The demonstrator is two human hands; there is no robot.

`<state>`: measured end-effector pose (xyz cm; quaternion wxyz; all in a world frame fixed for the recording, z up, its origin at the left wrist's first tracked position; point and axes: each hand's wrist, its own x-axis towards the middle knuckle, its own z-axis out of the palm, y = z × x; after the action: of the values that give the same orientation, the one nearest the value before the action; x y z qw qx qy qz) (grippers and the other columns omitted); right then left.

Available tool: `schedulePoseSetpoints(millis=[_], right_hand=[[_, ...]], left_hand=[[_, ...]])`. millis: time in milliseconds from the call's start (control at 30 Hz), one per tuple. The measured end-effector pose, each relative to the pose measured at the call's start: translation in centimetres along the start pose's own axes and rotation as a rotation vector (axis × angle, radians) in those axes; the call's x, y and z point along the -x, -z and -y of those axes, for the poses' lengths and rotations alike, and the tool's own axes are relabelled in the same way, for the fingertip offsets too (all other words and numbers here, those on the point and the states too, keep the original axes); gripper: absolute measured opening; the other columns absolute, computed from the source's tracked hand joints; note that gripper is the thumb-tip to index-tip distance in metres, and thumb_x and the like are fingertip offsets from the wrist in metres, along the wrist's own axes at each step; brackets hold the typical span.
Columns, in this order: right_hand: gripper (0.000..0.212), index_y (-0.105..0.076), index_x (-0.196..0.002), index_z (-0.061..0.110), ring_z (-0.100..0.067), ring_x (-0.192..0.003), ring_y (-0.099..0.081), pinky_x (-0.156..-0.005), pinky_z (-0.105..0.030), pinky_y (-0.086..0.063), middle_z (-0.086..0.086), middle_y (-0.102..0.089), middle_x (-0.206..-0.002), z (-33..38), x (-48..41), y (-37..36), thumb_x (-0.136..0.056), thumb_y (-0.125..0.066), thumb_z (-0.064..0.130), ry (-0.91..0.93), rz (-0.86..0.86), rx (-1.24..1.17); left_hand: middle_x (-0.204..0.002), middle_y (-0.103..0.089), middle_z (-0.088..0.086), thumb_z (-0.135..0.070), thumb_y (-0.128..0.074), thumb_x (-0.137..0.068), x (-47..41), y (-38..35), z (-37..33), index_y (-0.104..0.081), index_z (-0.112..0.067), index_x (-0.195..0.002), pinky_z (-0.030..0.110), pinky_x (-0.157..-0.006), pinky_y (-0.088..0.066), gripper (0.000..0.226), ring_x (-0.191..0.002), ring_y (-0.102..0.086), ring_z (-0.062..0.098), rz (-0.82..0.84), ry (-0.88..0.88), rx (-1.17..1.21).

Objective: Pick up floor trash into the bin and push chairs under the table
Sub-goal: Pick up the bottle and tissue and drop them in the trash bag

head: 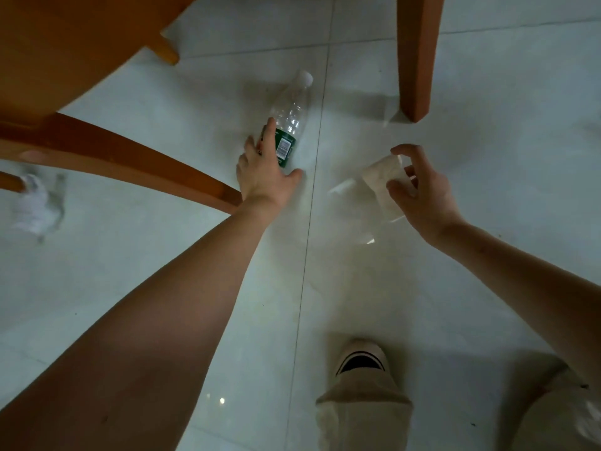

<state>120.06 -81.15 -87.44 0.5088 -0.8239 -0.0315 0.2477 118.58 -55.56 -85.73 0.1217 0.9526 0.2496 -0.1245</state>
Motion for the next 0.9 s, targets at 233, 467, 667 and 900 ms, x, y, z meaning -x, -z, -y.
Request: schedulePoseSetpoints(millis=[233, 467, 667, 900], right_hand=[[0.033, -0.042, -0.122, 0.024, -0.031, -0.086, -0.061, -0.06, -0.037, -0.056, -0.007, -0.059, -0.103, -0.2, 1.5, 0.9, -0.094, -0.049, 0.007, -0.032, -0.012, -0.037], [0.03, -0.042, -0.113, 0.023, -0.029, -0.069, -0.062, -0.05, -0.035, -0.049, -0.004, -0.063, -0.085, 8.3, 10.5, 10.2, -0.088, -0.049, 0.008, -0.11, -0.13, -0.04], [0.027, -0.047, -0.109, 0.024, -0.026, -0.077, -0.062, -0.058, -0.035, -0.051, -0.004, -0.062, -0.094, 22.4, 21.9, 21.9, -0.092, -0.054, 0.004, -0.097, -0.136, -0.024], [0.028, -0.055, -0.097, 0.03, -0.024, -0.083, -0.059, -0.064, -0.032, -0.049, -0.003, -0.063, -0.098, 40.9, 36.4, 34.0, -0.09, -0.06, 0.003, -0.039, -0.147, -0.113]], left_hand=[[-0.122, -0.045, 0.01, -0.028, -0.073, -0.076, 4.1, -0.8, -2.4, -0.019, -0.038, -0.148, 0.038, -0.086, -0.052, 0.091, -0.102, -0.055, 0.028, 0.027, 0.019, 0.295], [-0.116, -0.051, 0.003, -0.029, -0.075, -0.072, 15.5, 8.4, -9.6, -0.028, -0.035, -0.144, 0.034, -0.085, -0.054, 0.087, -0.102, -0.055, 0.015, 0.062, -0.077, 0.526], [-0.124, -0.053, -0.004, -0.031, -0.077, -0.071, 26.8, 25.1, -16.1, -0.028, -0.037, -0.144, 0.035, -0.088, -0.054, 0.088, -0.109, -0.053, 0.01, 0.09, -0.025, 0.641], [-0.118, -0.053, -0.005, -0.028, -0.078, -0.076, 42.4, 47.1, -24.2, -0.029, -0.037, -0.143, 0.035, -0.091, -0.052, 0.084, -0.105, -0.05, 0.012, -0.027, -0.01, 0.697]])
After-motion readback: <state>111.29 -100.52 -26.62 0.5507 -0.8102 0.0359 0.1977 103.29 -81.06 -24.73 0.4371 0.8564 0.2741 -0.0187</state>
